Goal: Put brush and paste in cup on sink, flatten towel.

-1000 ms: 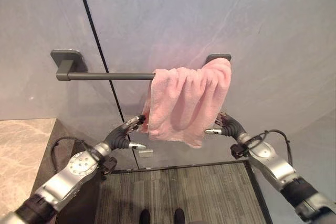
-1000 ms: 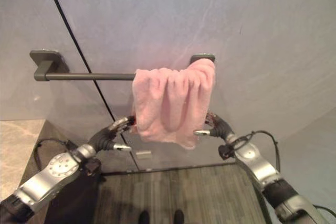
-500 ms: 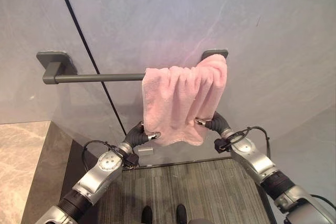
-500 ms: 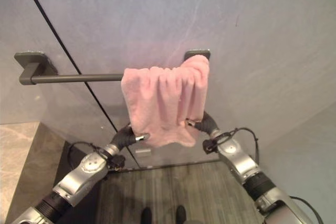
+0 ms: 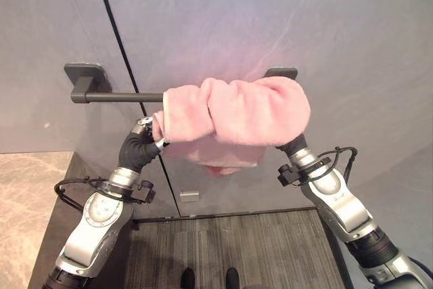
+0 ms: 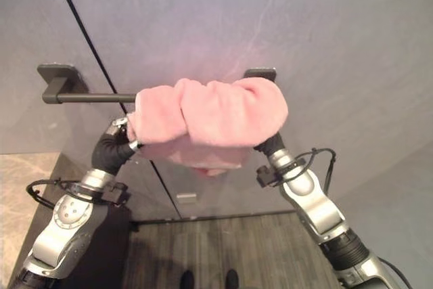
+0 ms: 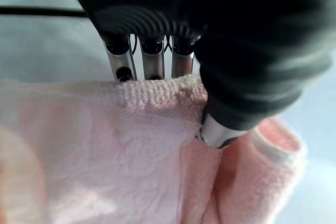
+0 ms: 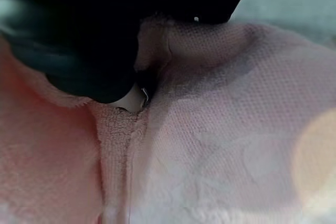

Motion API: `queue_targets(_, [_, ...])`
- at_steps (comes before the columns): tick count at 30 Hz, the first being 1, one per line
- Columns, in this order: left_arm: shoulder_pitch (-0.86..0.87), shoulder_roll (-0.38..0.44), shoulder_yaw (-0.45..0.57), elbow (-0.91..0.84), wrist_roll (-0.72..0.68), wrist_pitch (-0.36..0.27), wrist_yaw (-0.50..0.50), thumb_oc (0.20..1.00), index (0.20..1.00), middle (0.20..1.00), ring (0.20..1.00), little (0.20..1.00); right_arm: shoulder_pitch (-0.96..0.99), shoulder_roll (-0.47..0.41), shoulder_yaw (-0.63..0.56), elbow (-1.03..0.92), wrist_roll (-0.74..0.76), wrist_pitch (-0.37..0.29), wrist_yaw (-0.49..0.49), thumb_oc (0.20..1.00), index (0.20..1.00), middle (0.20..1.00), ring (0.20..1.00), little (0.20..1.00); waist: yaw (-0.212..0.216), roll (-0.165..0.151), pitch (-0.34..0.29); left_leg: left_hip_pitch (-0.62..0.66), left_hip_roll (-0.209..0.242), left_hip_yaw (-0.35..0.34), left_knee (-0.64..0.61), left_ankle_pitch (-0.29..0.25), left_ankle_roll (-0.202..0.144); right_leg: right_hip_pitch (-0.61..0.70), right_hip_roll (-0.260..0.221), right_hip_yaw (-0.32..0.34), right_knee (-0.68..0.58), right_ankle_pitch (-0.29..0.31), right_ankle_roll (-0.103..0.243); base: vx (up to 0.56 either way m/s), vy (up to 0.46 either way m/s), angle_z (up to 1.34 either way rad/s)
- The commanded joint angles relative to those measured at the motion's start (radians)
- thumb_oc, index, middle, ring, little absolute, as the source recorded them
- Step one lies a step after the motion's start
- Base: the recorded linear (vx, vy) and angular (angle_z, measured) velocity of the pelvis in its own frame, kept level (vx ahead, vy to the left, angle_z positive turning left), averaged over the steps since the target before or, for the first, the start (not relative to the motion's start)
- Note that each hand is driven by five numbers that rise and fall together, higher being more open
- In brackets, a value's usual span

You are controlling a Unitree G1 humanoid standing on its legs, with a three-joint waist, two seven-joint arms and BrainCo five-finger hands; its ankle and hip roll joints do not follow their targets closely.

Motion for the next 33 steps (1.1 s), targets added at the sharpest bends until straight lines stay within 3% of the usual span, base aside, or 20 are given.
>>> queue_targets(1, [0.003, 0.030, 0.017, 0.068, 0.007, -0.046, 0.026, 0.200, 0.200, 0.200, 0.200, 0.200, -0.050, -0.001, -0.006, 0.062, -0.019, -0.028, 0.006, 0.200, 0.200, 0.200, 0.200, 0.200, 0.024, -0.015, -0.025, 0.017, 0.080, 0.037, 0.006, -0.033, -0.037, 0.021, -0.065, 0.003, -0.001, -0.050, 0.086, -0.04, 0.010, 0.03])
queue_targets(5, [0.034, -0.006, -0.031, 0.204, 0.031, -0.014, 0.022, 0.200, 0.200, 0.200, 0.200, 0.200, -0.080, 0.076, 0.077, 0.217, -0.063, 0.025, -0.005, 0.200, 0.200, 0.200, 0.200, 0.200, 0.048, -0.019, -0.012, 0.009, 0.078, 0.029, 0.006, -0.028, -0.035, 0.022, -0.068, -0.009, -0.001, -0.051, 0.086, -0.03, 0.003, 0.03])
queue_targets(9, [0.026, -0.018, -0.050, 0.261, 0.058, -0.002, 0.027, 0.200, 0.200, 0.200, 0.200, 0.200, -0.119, 0.122, 0.103, 0.239, -0.078, 0.033, -0.023, 0.200, 0.200, 0.200, 0.200, 0.200, 0.057, -0.017, -0.007, 0.008, 0.078, 0.027, 0.006, -0.027, -0.033, 0.021, -0.070, -0.011, -0.001, -0.049, 0.086, 0.00, 0.003, 0.02])
queue_targets(16, [0.018, -0.035, -0.002, 0.143, 0.014, -0.037, 0.051, 0.200, 0.200, 0.200, 0.200, 0.200, -0.157, 0.139, 0.074, 0.070, -0.033, -0.014, -0.035, 0.200, 0.200, 0.200, 0.200, 0.200, 0.061, -0.024, -0.006, 0.004, 0.079, 0.028, 0.006, -0.026, -0.035, 0.017, -0.072, -0.011, -0.001, -0.049, 0.088, 0.00, 0.004, 0.02])
queue_targets(18, [0.011, -0.045, 0.056, 0.012, -0.024, -0.081, 0.070, 0.200, 0.200, 0.200, 0.200, 0.200, -0.167, 0.139, 0.050, -0.054, 0.012, -0.055, -0.031, 0.200, 0.200, 0.200, 0.200, 0.200, 0.061, -0.035, -0.008, 0.005, 0.082, 0.029, 0.006, -0.030, -0.036, 0.016, -0.070, -0.009, -0.001, -0.051, 0.087, 0.00, 0.000, 0.00])
queue_targets(21, [0.008, -0.053, 0.076, -0.040, -0.032, -0.101, 0.081, 0.200, 0.200, 0.200, 0.200, 0.200, -0.164, 0.134, 0.046, -0.100, 0.040, -0.067, -0.024, 0.200, 0.200, 0.200, 0.200, 0.200, 0.061, -0.042, -0.008, 0.007, 0.083, 0.031, 0.006, -0.032, -0.037, 0.019, -0.068, -0.009, -0.001, -0.052, 0.086, 0.00, -0.002, 0.01])
queue_targets(24, [0.012, -0.054, 0.086, -0.060, -0.034, -0.108, 0.083, 0.200, 0.200, 0.200, 0.200, 0.200, -0.158, 0.132, 0.050, -0.118, 0.068, -0.070, -0.012, 0.225, 0.225, 0.225, 0.225, 0.225, 0.061, -0.046, -0.007, 0.008, 0.083, 0.031, 0.006, -0.033, -0.038, 0.020, -0.069, -0.011, -0.001, -0.052, 0.086, 0.00, 0.000, 0.00])
queue_targets(25, [0.016, -0.049, 0.100, -0.078, -0.023, -0.113, 0.086, 0.200, 0.200, 0.200, 0.200, 0.200, -0.156, 0.120, 0.056, -0.126, 0.079, -0.068, -0.003, 0.272, 0.272, 0.272, 0.272, 0.272, 0.063, -0.049, -0.007, 0.007, 0.083, 0.028, 0.006, -0.034, -0.038, 0.020, -0.070, -0.012, -0.001, -0.054, 0.086, 0.00, 0.000, 0.00])
queue_targets(33, [0.033, -0.052, 0.136, -0.076, -0.006, -0.129, 0.120, 0.200, 0.200, 0.200, 0.200, 0.200, -0.187, 0.132, 0.125, -0.055, 0.112, -0.039, 0.012, 0.332, 0.332, 0.332, 0.332, 0.332, 0.083, -0.058, 0.005, -0.003, 0.083, 0.025, 0.006, -0.029, -0.040, 0.015, -0.073, -0.020, -0.001, -0.053, 0.087, 0.00, 0.000, 0.00])
